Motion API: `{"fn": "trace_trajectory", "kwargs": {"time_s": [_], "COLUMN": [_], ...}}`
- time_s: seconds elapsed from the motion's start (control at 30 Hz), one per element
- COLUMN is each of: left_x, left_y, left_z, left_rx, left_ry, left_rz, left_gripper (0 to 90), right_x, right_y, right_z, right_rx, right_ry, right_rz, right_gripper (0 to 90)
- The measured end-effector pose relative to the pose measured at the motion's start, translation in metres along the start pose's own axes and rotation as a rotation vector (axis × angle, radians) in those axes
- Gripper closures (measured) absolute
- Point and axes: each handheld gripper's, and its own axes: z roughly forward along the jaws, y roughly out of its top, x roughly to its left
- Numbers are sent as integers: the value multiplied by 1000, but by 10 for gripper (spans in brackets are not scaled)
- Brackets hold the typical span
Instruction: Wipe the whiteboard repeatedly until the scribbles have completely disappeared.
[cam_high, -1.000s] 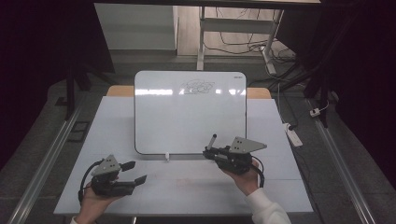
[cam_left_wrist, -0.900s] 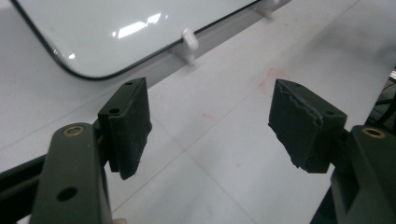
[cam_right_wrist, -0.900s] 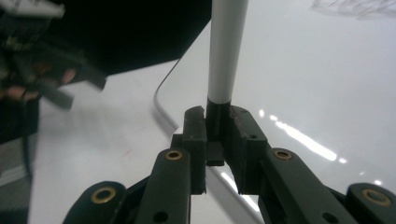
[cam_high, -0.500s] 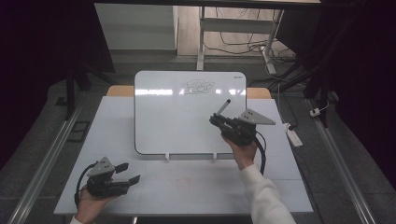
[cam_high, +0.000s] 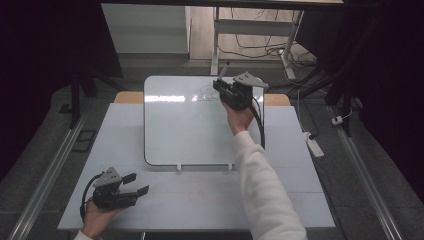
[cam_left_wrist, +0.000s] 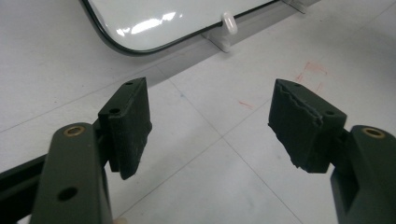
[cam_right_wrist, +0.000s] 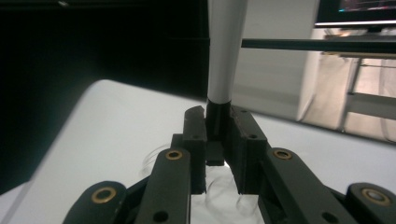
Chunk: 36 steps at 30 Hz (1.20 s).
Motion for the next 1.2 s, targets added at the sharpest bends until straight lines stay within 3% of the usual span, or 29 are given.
{"fn": "trace_trajectory", "kwargs": {"time_s": [0.13,0.23,0.27,0.33,0.37,0.4,0.43,0.5,0.53,0.57,0.6,0.63,0.67,0.7,0.73,0.77,0.8,0.83,0.9,1.0,1.07,1.13,1.2], "left_x": [1,1,1,1,0,0,0,-1,-1,-1,-1,0,0,0,-1,-1,-1,-1,0,0,-1,-1,-1], "left_y": [0,0,0,0,0,0,0,0,1,1,1,1,1,0,0,0,-1,-1,0,0,-1,-1,-1], "left_z": [-1,-1,-1,-2,-2,-3,-3,-4,-4,-3,-3,-2,-2,-3,-3,-4,-5,-6,-6,-4,-4,-6,-6], "left_rx": [-6,-7,-8,-11,-13,-13,-16,-19,-20,-20,-19,-17,-14,-13,-15,-17,-22,-25,-28,-22,-19,-25,-30], "left_ry": [3,3,3,4,7,7,9,7,8,6,7,7,7,8,10,12,13,13,15,11,14,16,14], "left_rz": [1,3,3,2,2,2,2,3,3,4,4,4,4,4,3,2,0,1,-1,-2,2,2,-1], "left_gripper": [302,302,302,302,303,303,304,304,305,305,305,305,305,305,305,305,306,306,307,308,308,309,311], "right_x": [2,9,17,20,21,12,6,2,2,11,20,20,27,32,31,26,15,15,16,42,45,32,27], "right_y": [-2,-8,-14,-15,-14,-8,-6,-6,-7,-12,-15,-15,-17,-18,-17,-15,-11,-11,-12,-23,-23,-17,-17], "right_z": [17,25,31,32,32,27,24,22,23,29,33,33,37,39,39,37,32,32,32,43,45,39,38], "right_rx": [20,48,63,65,62,31,8,-3,-4,17,34,34,42,46,42,27,-14,-14,-18,50,57,21,8], "right_ry": [-17,4,44,49,21,-69,-98,-108,-100,-26,16,16,49,46,24,-18,-96,-96,-84,72,68,-13,-7], "right_rz": [-17,-24,-43,-63,-89,-65,-30,-19,-17,-15,-32,-32,-59,-94,-108,-91,-30,-30,-20,-90,-130,-67,-22], "right_gripper": [774,774,775,775,775,775,775,775,775,775,775,775,775,775,775,775,775,775,775,775,775,775,775]}}
